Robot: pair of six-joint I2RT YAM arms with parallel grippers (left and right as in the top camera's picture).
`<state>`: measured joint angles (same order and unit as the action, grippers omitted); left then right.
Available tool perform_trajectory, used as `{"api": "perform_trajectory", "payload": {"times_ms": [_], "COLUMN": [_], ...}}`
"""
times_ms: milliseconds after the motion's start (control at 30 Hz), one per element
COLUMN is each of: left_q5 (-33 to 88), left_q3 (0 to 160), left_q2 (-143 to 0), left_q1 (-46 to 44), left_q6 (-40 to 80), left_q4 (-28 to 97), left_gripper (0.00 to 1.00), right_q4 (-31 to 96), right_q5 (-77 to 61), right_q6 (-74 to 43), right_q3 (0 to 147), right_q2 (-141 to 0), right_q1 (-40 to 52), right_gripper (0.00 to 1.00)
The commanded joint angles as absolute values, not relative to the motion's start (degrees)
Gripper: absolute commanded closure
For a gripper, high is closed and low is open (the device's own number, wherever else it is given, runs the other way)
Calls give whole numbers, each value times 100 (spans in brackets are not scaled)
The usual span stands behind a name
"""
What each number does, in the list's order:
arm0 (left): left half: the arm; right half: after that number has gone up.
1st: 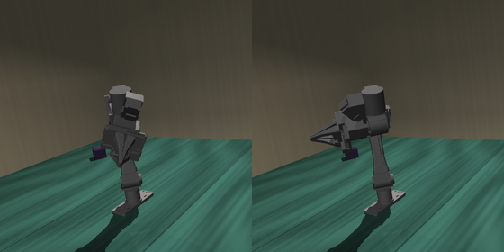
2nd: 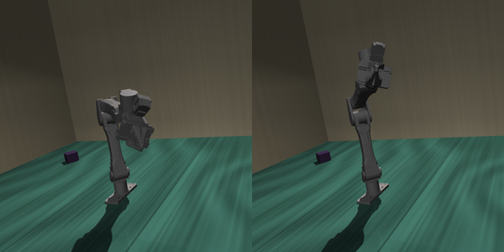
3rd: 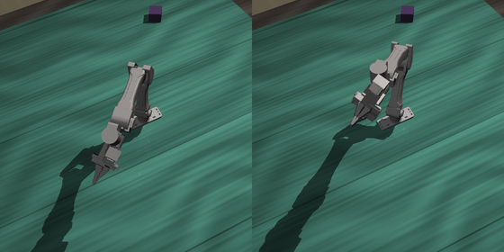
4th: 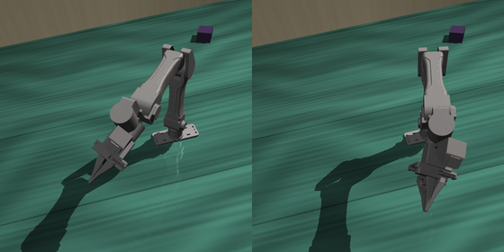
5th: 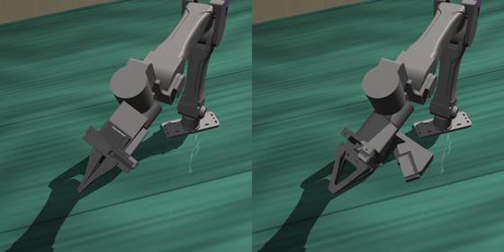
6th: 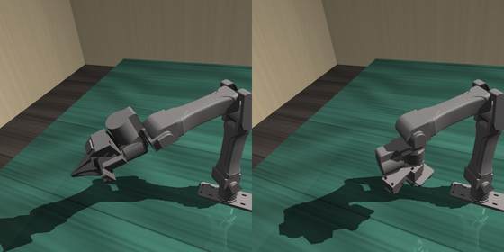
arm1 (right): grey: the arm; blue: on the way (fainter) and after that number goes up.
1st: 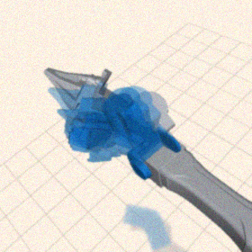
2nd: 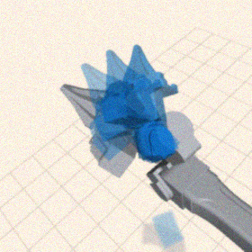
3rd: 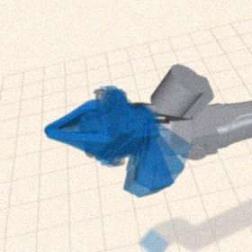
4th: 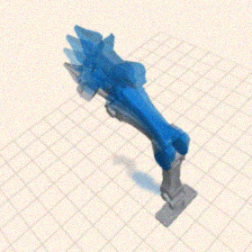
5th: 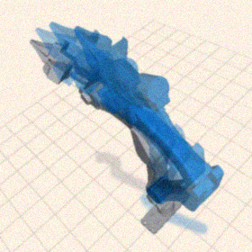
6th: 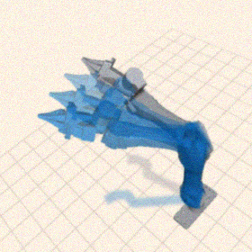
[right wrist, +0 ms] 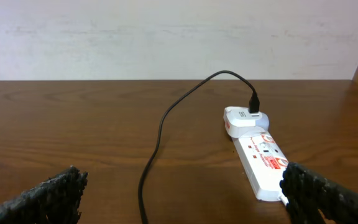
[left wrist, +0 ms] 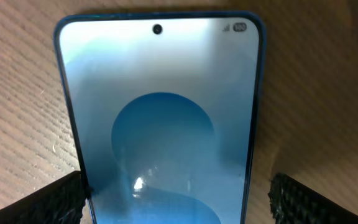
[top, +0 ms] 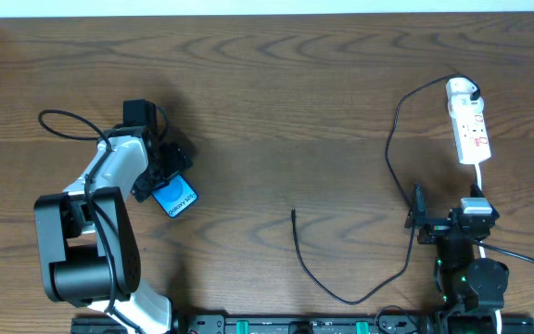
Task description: Plug charger to phone and switch on socket
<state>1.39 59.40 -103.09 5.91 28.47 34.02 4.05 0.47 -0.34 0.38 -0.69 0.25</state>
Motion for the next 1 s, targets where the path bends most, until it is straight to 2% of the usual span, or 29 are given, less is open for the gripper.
{"api": "perform_trajectory", "payload": {"times_ms": [0,200,233,333,400,733,967], "left_q5": [82,-224,-204,639,797,801,794], "left_q3": [5872,5872,5872,5872,5872,5872,5872], "left_q2": [-10331,-10331,-10331,-10331,-10331,-10331,-10331], "left_q1": [604,604,604,604,604,604,604], "left_q6": [2991,3413,3336,2001,1708,1601,937], "left_q4": [3520,3500,3454,3177,3157,2930,2923], "left_gripper": [7,6,6,5,5,2,2], "right_q4": [429,429,429,429,429,429,429], "right_q5": [93,93,93,93,93,93,93], "right_q6": [47,47,47,47,47,47,47], "right_q3": [32,32,32,32,32,32,32], "right_q2": [-32,-32,-32,-32,-32,-32,-32], "right_q1": [64,64,64,64,64,64,64], "right_gripper": [1,1,1,1,1,1,1]}}
